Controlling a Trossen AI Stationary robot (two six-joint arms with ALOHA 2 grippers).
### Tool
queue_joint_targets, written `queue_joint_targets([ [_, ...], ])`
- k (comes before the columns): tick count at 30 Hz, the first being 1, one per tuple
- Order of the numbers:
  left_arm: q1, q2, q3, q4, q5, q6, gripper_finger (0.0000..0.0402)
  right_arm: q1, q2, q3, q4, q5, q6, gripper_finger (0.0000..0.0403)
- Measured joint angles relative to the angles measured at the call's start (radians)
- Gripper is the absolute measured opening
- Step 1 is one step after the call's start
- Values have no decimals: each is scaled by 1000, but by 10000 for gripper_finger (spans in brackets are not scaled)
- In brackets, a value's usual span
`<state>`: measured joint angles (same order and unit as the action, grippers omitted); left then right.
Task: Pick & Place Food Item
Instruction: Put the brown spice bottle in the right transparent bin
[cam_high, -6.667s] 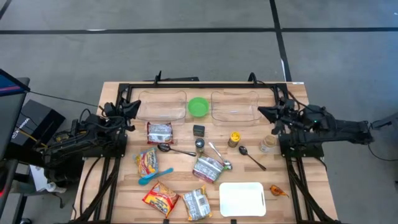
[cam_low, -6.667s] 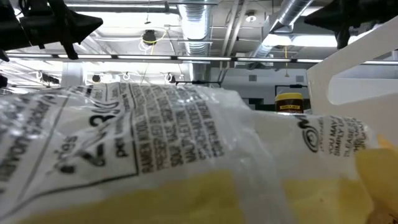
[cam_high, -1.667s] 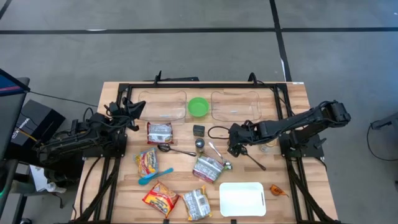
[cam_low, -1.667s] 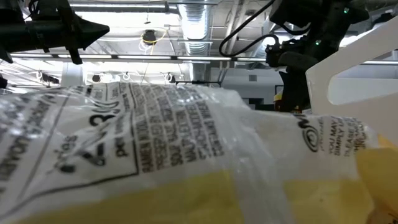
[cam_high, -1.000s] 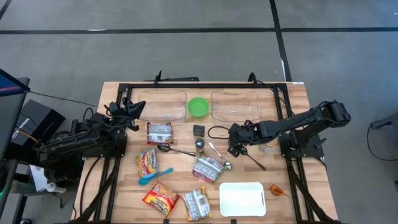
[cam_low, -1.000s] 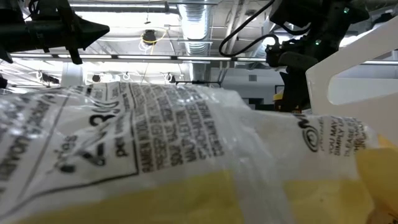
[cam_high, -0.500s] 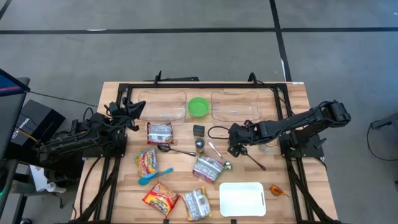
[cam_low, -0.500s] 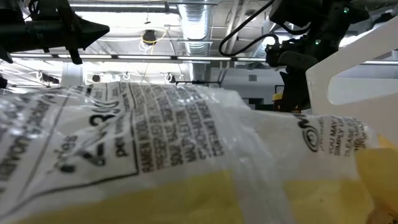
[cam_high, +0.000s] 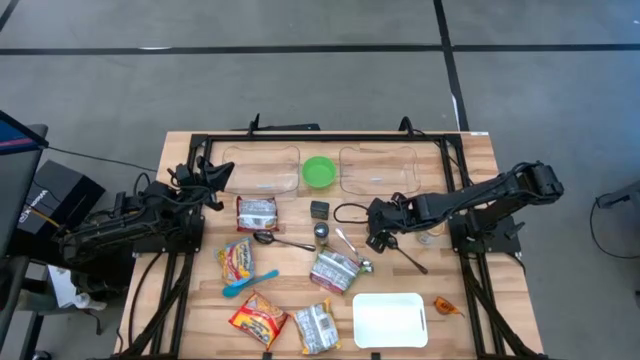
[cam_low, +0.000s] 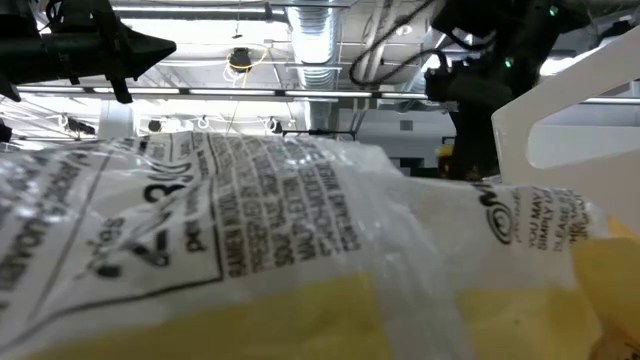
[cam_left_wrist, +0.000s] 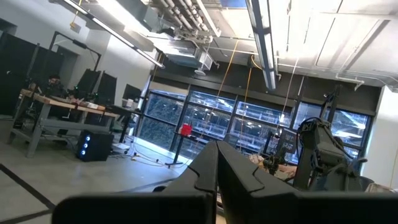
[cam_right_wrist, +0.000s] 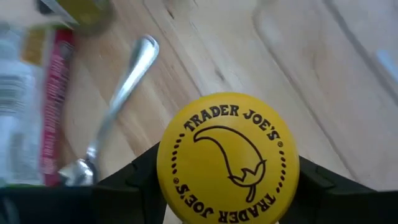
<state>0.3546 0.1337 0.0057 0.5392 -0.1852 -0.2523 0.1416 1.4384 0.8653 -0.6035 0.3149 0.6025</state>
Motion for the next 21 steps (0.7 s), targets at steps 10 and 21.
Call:
queue_joint_targets([
  [10,0,0,0,0,0,0,0,68,0,233,-113,0,-129,209],
  [21,0,0,0,0,0,0,0,91,0,463,-144,4,-327,210],
])
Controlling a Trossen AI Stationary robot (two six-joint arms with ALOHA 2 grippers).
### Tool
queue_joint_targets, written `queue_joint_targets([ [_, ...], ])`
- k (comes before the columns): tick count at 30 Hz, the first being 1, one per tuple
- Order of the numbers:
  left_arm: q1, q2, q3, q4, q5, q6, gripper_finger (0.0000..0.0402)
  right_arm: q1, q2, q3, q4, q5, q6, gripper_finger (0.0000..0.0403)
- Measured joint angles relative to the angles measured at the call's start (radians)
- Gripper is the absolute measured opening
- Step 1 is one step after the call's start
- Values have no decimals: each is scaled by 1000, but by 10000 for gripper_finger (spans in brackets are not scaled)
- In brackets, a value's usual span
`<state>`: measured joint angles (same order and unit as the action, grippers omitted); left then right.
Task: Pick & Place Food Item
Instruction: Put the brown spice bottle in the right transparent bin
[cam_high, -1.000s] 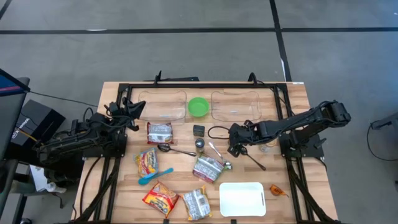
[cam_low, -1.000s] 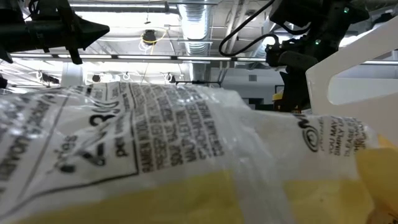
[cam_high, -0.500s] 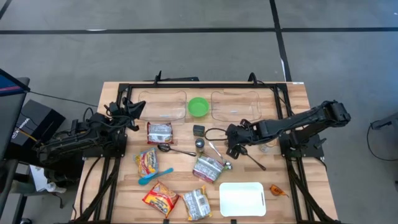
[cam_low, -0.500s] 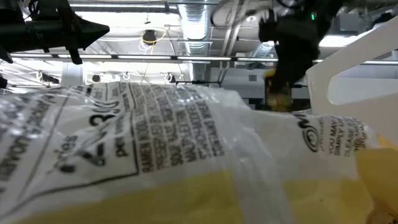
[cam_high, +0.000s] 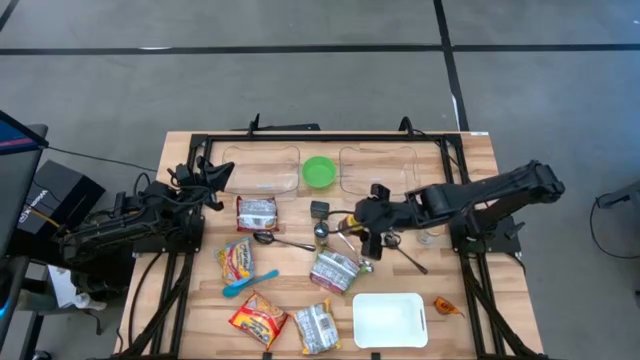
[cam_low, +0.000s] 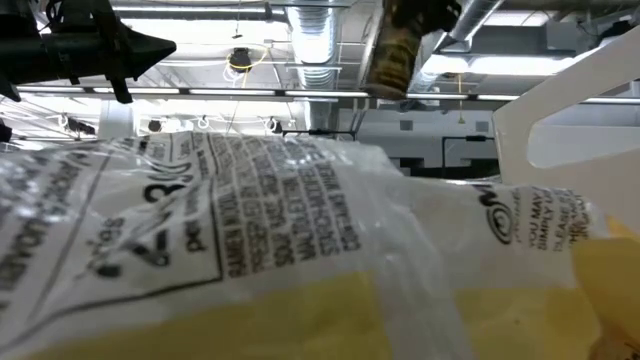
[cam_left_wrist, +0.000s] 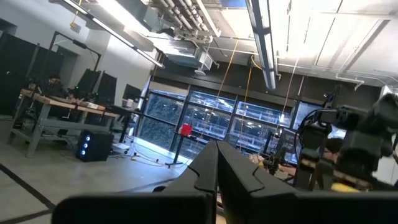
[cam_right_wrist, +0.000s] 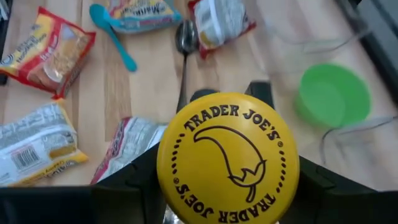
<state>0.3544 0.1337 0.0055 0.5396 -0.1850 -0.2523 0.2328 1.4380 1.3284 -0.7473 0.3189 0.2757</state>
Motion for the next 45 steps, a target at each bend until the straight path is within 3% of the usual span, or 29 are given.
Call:
queue_joint_targets([
  [9,0,0,0,0,0,0,0,-145,0,72,-78,5,-74,210],
  [28,0,0,0,0,0,0,0,-628,0,73,-285,-5,-93,212],
  [36,0,0,0,0,0,0,0,-718,-1,2,-287,-56,-93,212],
  [45,0,0,0,0,0,0,0,-747,0,-139,-114,-119,-99,212],
])
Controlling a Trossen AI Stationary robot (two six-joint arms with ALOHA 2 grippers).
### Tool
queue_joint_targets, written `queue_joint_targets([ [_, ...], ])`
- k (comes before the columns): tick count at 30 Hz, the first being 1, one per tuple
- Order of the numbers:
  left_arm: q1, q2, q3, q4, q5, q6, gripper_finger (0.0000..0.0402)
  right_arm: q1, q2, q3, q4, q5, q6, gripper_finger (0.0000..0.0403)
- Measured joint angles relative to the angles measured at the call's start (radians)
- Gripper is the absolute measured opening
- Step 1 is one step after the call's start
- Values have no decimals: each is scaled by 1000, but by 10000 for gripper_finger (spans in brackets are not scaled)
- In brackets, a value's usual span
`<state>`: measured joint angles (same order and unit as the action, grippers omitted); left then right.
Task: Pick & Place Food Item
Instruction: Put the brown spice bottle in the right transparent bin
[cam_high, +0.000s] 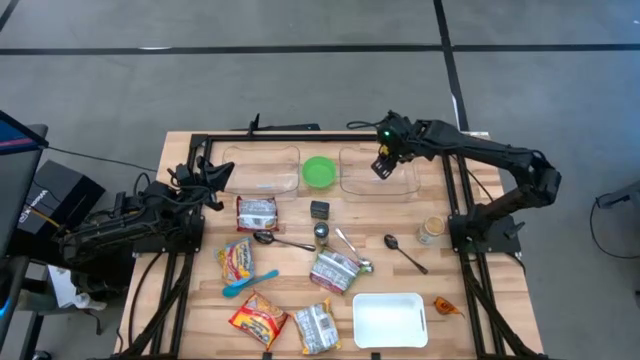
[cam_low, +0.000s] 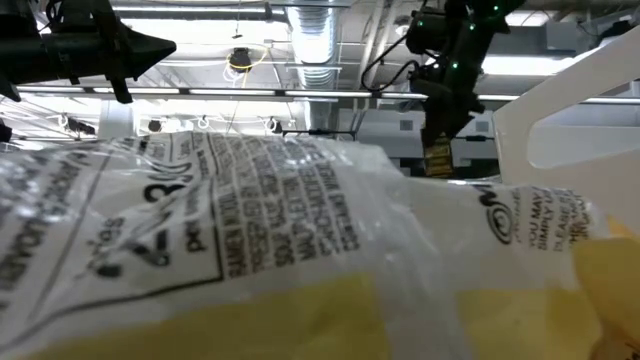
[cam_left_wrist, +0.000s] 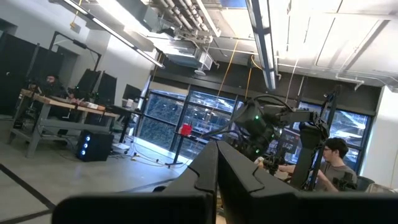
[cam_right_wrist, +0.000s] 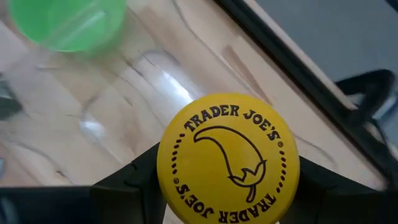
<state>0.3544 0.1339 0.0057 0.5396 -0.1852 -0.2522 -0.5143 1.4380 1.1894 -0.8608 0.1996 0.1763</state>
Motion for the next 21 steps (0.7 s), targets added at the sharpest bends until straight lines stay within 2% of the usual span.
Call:
queue_joint_targets([
  [10,0,0,0,0,0,0,0,10,21,-48,236,-120,-57,213],
  [21,0,0,0,0,0,0,0,37,179,-49,351,-130,-134,213],
])
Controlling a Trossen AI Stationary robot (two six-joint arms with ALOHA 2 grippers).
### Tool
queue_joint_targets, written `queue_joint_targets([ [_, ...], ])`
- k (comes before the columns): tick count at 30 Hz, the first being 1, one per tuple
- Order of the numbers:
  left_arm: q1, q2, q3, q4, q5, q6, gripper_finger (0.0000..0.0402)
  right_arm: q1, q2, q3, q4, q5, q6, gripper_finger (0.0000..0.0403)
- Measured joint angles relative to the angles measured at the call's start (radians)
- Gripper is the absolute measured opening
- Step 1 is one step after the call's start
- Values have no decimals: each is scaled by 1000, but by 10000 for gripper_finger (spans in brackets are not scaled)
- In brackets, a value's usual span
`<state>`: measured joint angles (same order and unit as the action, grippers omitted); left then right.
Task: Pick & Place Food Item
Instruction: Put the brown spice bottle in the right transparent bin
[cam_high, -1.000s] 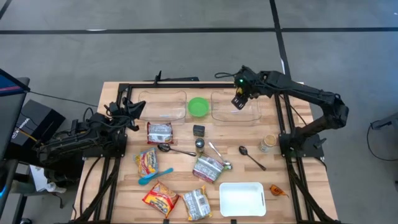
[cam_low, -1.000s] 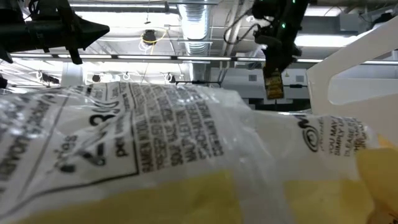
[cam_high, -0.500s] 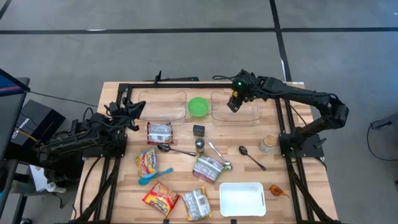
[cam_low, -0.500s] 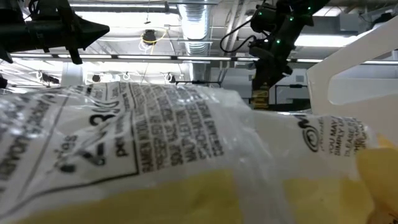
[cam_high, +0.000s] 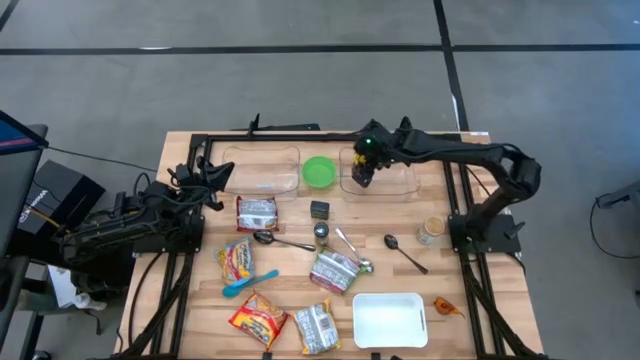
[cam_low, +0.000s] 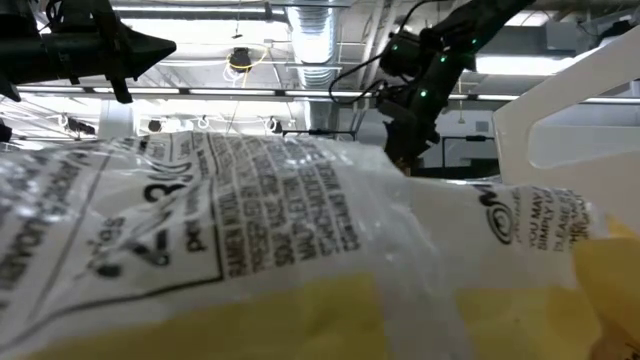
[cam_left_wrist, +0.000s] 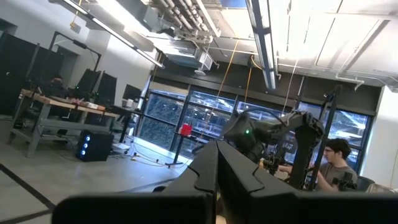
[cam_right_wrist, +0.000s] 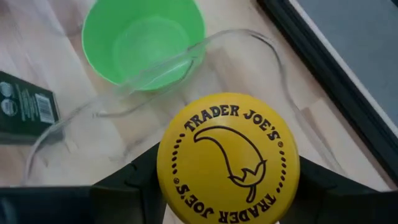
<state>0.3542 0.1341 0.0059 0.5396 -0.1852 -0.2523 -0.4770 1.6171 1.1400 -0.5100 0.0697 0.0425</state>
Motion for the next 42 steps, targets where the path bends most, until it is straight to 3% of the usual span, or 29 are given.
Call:
queue_joint_targets([
  [16,0,0,0,0,0,0,0,-10,121,18,29,-26,-13,213],
  [29,0,0,0,0,0,0,0,-10,121,18,22,-25,-5,243],
  [42,0,0,0,0,0,0,0,-16,121,18,24,-28,31,246],
])
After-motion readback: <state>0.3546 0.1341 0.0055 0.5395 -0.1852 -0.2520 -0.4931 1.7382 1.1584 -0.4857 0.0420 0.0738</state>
